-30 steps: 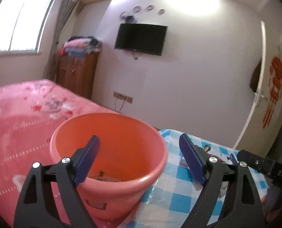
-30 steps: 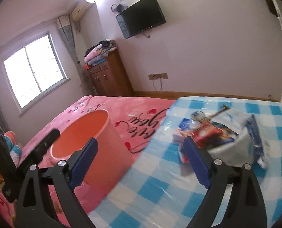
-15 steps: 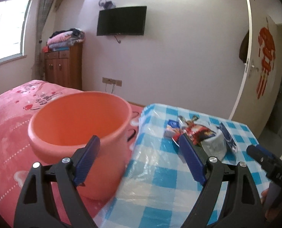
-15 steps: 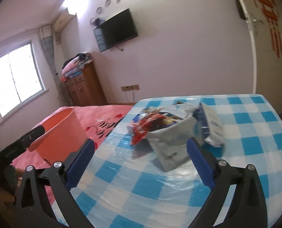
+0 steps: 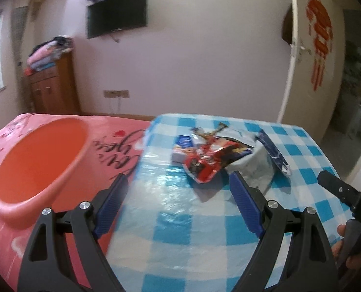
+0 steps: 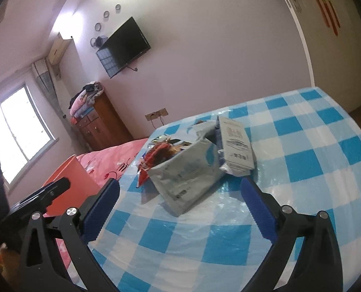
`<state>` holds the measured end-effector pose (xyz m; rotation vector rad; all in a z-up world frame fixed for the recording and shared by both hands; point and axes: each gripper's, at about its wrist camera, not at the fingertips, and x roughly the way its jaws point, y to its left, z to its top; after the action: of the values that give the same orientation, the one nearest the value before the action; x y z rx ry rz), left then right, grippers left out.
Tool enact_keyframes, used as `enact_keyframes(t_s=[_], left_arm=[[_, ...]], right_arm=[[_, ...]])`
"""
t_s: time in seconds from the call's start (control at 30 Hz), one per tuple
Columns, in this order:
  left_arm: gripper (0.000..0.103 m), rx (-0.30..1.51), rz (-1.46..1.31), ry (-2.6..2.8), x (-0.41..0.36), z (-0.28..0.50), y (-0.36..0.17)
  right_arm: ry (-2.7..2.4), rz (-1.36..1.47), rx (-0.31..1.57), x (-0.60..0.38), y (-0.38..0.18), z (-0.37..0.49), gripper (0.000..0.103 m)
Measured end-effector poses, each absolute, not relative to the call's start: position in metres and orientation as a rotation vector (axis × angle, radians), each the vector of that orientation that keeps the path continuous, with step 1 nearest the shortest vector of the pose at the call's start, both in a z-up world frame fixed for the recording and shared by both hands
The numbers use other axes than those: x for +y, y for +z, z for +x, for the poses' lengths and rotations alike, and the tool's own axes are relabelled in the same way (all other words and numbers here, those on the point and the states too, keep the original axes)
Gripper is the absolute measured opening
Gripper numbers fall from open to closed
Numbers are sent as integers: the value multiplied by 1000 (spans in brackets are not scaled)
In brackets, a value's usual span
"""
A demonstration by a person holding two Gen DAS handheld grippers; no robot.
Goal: Collect trash
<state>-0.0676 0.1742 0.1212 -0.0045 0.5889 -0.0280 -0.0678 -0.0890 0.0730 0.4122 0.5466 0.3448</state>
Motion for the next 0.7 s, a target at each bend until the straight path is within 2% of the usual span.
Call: enact_keyframes(t_s=[0.3,0.37,0.43,0.7], left_arm=[[85,764,-18,-156,148,26,93],[79,783,-9,-156,143,43,89],[76,810,-12,-194,139,59,84],[75,918,-6,-255,134,112,62]], right_arm=[[335,502,635,-124,47,-46,98],[357,543,665,-130,41,-40,98],[381,569,693,-133,36,-35,98],[407,569,713,-137,31,-27,98]])
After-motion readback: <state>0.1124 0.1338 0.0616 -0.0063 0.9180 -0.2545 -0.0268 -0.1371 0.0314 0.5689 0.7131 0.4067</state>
